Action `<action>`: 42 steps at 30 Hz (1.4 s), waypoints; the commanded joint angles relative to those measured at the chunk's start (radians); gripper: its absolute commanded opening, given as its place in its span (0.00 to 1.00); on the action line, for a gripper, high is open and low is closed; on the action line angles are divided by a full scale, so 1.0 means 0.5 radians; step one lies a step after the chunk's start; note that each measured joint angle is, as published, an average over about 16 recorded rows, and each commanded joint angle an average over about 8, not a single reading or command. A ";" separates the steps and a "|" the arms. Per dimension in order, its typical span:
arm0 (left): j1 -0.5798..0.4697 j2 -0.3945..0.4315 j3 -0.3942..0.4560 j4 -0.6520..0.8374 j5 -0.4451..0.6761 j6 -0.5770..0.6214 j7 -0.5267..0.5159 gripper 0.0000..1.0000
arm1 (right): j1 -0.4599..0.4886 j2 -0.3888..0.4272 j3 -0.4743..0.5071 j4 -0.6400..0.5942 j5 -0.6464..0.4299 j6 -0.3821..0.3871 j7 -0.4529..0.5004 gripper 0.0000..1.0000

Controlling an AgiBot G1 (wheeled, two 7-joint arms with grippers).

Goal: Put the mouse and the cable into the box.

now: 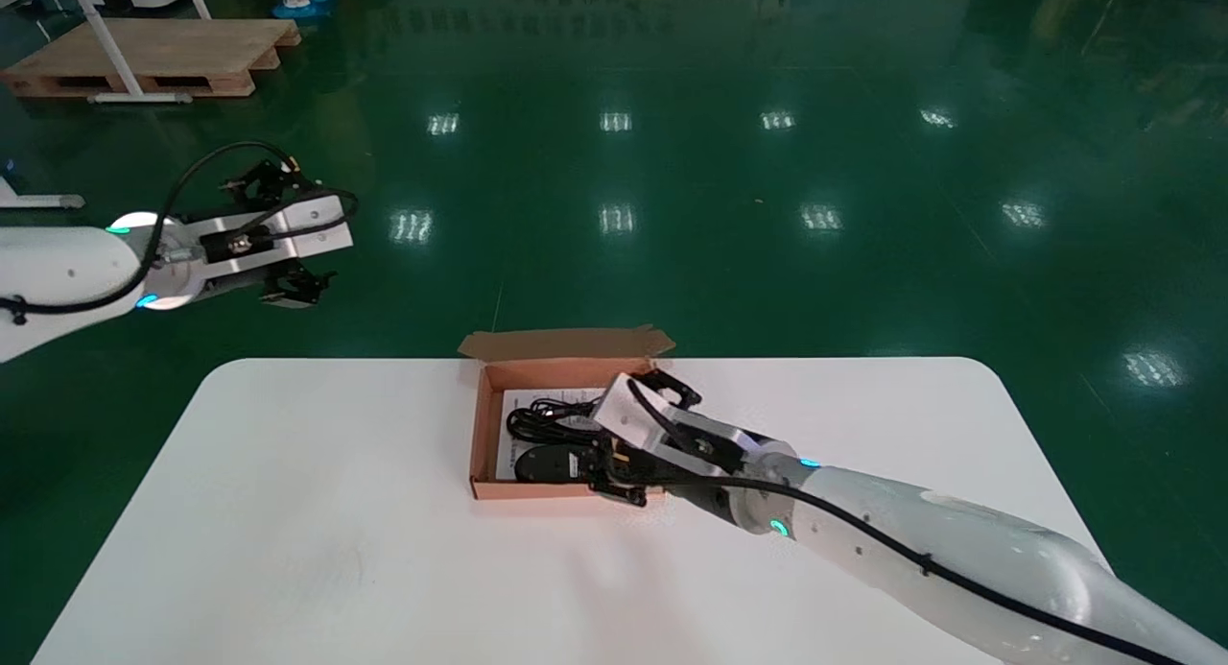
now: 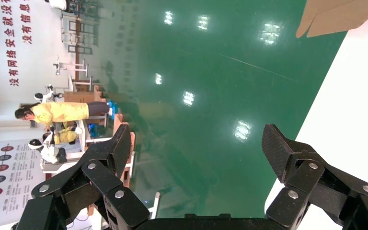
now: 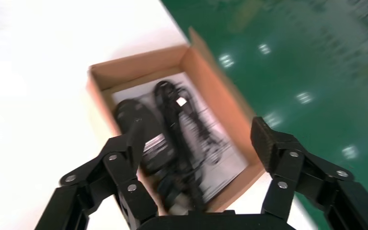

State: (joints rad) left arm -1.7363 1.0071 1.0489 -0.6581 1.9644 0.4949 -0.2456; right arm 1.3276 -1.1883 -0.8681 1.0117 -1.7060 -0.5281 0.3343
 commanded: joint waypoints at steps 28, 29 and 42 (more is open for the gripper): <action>0.608 -0.365 -0.706 -0.577 -1.131 0.919 0.051 1.00 | -0.323 0.736 0.750 0.347 1.243 -1.233 -0.187 1.00; 0.630 -0.378 -0.732 -0.598 -1.172 0.952 0.053 1.00 | -0.333 0.760 0.775 0.359 1.285 -1.275 -0.193 1.00; 0.926 -0.554 -1.076 -0.877 -1.724 1.399 0.080 1.00 | -0.476 1.086 1.108 0.513 1.836 -1.821 -0.276 1.00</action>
State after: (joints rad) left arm -1.2734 0.7300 0.5110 -1.0965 1.1023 1.1947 -0.2058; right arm 1.0939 -0.6552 -0.3245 1.2633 -0.8049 -1.4219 0.1987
